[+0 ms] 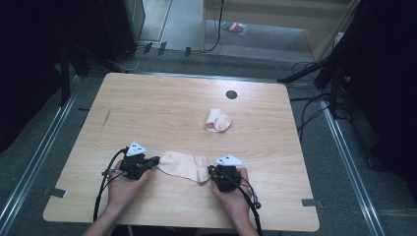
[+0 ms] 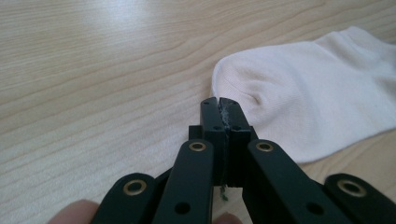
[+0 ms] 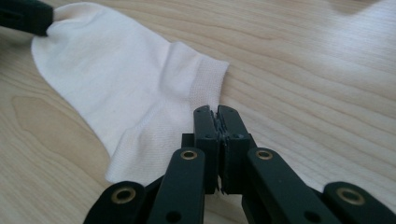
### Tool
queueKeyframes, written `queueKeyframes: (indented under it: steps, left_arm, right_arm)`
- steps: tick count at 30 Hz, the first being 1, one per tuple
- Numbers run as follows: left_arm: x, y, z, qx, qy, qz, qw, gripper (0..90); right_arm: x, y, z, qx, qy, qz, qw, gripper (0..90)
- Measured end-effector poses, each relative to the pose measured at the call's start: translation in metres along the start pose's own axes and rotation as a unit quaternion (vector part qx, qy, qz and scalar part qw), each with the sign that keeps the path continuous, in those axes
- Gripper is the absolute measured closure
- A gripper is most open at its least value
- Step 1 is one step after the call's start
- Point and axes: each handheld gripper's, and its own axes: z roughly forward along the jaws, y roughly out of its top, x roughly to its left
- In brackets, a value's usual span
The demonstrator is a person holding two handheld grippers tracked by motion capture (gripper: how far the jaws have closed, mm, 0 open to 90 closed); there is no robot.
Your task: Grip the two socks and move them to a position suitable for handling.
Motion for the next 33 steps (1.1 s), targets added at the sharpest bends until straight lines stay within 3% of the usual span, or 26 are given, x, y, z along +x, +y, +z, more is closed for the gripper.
queueKeyframes:
  steps: [1,9,13,17,18,19,20,22,25,26,28,31,33]
  left_arm:
    - [-0.002,-0.002,-0.004,-0.002,-0.013,-0.004,0.9999,90.0]
    - [-0.011,-0.009,-0.019,-0.002,-0.02,0.01,0.9997,90.0]
    - [-0.016,-0.015,-0.02,-0.001,-0.028,0.006,0.9996,90.0]
    - [-0.024,-0.018,-0.02,-0.008,-0.037,0.005,0.9993,90.0]
    - [-0.025,-0.018,-0.02,-0.006,-0.044,0.003,0.999,86.0]
    - [-0.025,-0.017,-0.02,-0.011,-0.046,-0.003,0.9989,62.6]
    - [-0.024,-0.016,-0.021,-0.021,-0.051,-0.007,0.9984,62.6]
    - [-0.023,-0.014,-0.022,-0.042,-0.054,-0.008,0.9976,54.4]
    - [-0.017,-0.009,-0.02,-0.061,-0.061,-0.013,0.9962,54.7]
    - [-0.014,-0.005,-0.016,-0.058,-0.051,-0.014,0.9969,58.9]
    - [-0.012,-0.004,-0.013,-0.058,-0.051,-0.021,0.9968,64.2]
    - [-0.008,-0.005,-0.006,-0.042,-0.046,-0.025,0.9978,68.4]
    - [-0.009,-0.007,-0.002,-0.026,-0.054,-0.014,0.9981,73.2]
  right_arm:
    - [-0.004,0.001,-0.001,0.003,0.0,0.005,1.0,88.9]
    - [-0.027,0.007,-0.01,-0.006,0.005,0.022,0.9997,89.4]
    - [-0.031,0.007,-0.01,0.001,0.007,0.016,0.9998,89.5]
    - [-0.03,0.006,-0.01,-0.005,0.025,-0.004,0.9997,85.6]
    - [-0.03,0.006,-0.01,-0.011,0.025,-0.009,0.9996,79.0]
    - [-0.03,0.006,-0.012,-0.021,0.019,-0.005,0.9996,70.7]
    - [-0.03,0.006,-0.012,-0.021,0.019,-0.005,0.9996,70.7]
    - [-0.03,0.007,-0.018,-0.031,0.023,0.01,0.9992,65.5]
    - [-0.029,0.007,-0.021,-0.039,0.025,0.018,0.9988,65.2]
    - [-0.025,0.007,-0.022,-0.036,0.026,0.022,0.9988,65.2]
    - [-0.02,0.006,-0.021,-0.029,0.018,0.024,0.9991,65.1]
    - [-0.015,0.005,-0.02,-0.025,0.019,0.02,0.9993,65.2]
    - [-0.01,0.003,-0.014,-0.012,0.015,0.01,0.9998,65.5]
